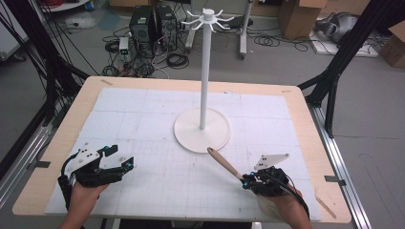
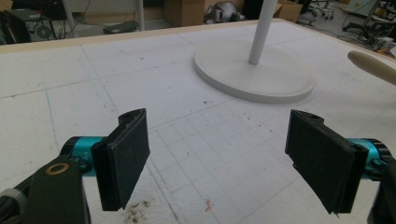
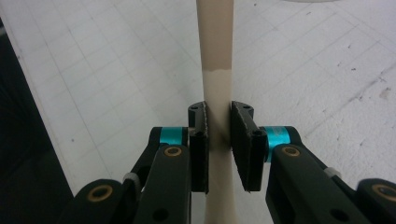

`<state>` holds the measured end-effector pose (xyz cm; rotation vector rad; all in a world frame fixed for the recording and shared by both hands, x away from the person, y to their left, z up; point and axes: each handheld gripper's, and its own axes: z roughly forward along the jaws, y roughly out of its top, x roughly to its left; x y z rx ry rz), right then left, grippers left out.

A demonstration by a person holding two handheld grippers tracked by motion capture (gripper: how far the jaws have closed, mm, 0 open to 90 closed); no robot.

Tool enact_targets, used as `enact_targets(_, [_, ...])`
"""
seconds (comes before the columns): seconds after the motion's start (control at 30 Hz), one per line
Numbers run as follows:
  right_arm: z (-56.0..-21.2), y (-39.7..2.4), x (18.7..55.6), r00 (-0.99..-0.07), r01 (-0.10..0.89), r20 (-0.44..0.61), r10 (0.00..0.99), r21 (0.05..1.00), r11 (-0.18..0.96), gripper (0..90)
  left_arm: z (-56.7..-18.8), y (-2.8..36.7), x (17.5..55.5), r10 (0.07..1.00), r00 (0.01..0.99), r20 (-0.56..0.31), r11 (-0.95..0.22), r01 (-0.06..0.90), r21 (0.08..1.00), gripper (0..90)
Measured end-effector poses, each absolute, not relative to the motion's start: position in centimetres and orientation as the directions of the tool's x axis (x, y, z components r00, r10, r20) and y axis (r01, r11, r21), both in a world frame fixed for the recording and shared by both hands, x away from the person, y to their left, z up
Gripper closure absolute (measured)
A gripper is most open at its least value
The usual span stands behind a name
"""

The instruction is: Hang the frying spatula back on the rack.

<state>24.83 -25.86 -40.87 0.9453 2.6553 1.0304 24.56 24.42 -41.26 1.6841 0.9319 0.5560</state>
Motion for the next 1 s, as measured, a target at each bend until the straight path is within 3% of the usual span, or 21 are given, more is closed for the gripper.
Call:
enact_targets(0.27, [-40.9,-26.2,24.8,-0.787,0.516,0.113,0.607,0.660,0.546,77.4,-41.2,24.3,24.6,0.807,0.583,-0.090,-0.111,0.301,0.947,22.0])
enact_targets(0.37, [-41.2,-26.2,24.9,-0.785,0.521,0.101,0.611,0.641,0.564,77.4,-41.2,24.3,24.6,0.807,0.583,-0.090,-0.111,0.300,0.947,22.0])
enact_targets(0.4, [-41.7,-25.8,24.9,-0.782,0.536,0.076,0.618,0.586,0.607,77.3,-41.2,24.3,24.6,0.807,0.583,-0.090,-0.112,0.301,0.947,22.1])
enact_targets(0.83, [-42.4,-24.9,25.0,-0.794,0.528,0.038,0.607,0.540,0.656,76.8,-41.2,24.4,24.5,0.810,0.580,-0.089,-0.111,0.300,0.948,22.1])
enact_targets(1.0, [-42.1,-25.0,24.8,-0.799,0.525,0.031,0.601,0.524,0.671,66.3,-41.2,24.4,24.5,0.810,0.579,-0.089,-0.110,0.300,0.948,22.0])
